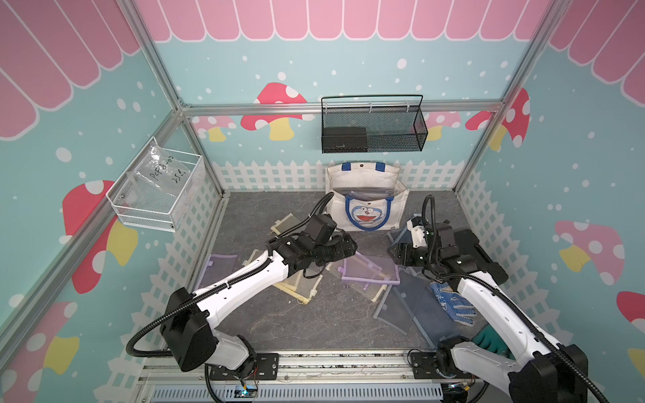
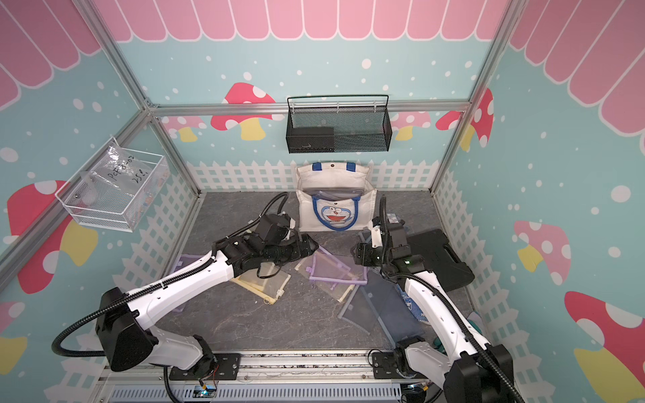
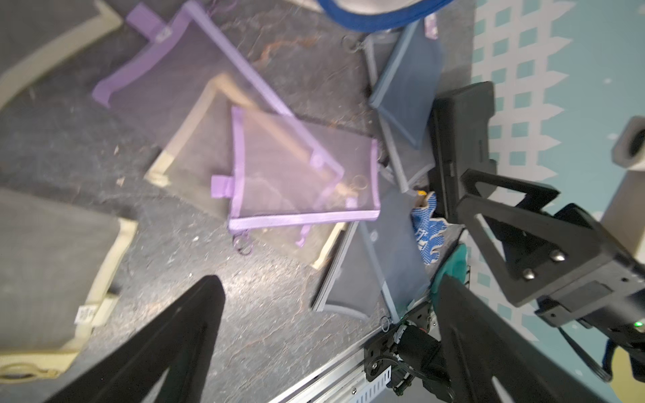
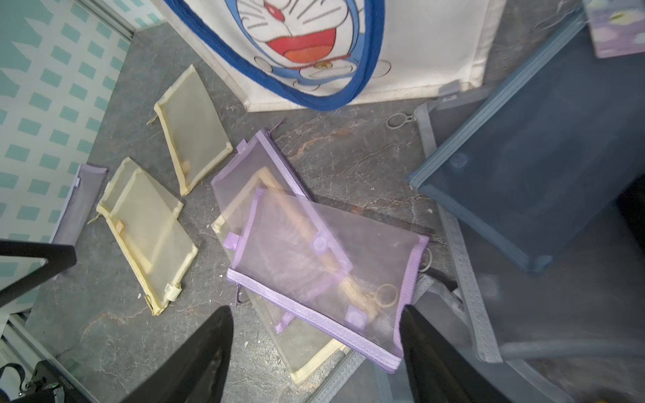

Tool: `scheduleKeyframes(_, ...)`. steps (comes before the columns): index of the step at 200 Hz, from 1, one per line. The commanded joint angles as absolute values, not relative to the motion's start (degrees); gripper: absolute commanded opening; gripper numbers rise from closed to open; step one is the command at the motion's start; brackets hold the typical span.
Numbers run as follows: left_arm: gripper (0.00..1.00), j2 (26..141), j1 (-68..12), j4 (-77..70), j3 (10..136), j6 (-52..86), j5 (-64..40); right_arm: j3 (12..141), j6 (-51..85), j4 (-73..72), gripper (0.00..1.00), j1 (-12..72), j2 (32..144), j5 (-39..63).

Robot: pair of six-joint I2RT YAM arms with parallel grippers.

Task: Put the pencil pouch into the canvas bag
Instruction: Adjust the pencil pouches at the center of the board.

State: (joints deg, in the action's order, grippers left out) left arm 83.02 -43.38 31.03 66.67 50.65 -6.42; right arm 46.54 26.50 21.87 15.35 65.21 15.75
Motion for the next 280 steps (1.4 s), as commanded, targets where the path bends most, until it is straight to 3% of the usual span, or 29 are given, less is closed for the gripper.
scheduleKeyframes(1,1.00,83.0,-43.2,32.6,62.8,50.3,-8.8,44.0,24.4,16.1,0.77,15.1,69.9,20.4)
scheduleKeyframes(60,0.99,90.3,-41.5,15.8,54.9,58.3,-16.7,46.3,23.1,10.3,0.76,15.1,81.9,24.3)
scheduleKeyframes(125,0.79,96.7,-41.0,2.2,51.5,65.8,-21.8,49.2,22.0,7.2,0.76,15.1,92.5,23.1)
scheduleKeyframes(179,0.74,97.8,-41.7,-1.1,47.8,68.2,-22.3,43.1,23.7,2.8,0.73,15.1,93.9,27.0)
scheduleKeyframes(244,0.52,102.8,-41.9,-12.7,47.2,74.6,-21.7,32.0,30.8,-2.3,0.70,15.4,86.9,31.1)
scheduleKeyframes(280,0.30,102.5,-41.7,-10.9,48.7,73.5,-20.1,29.0,32.0,-2.7,0.69,16.1,83.9,31.7)
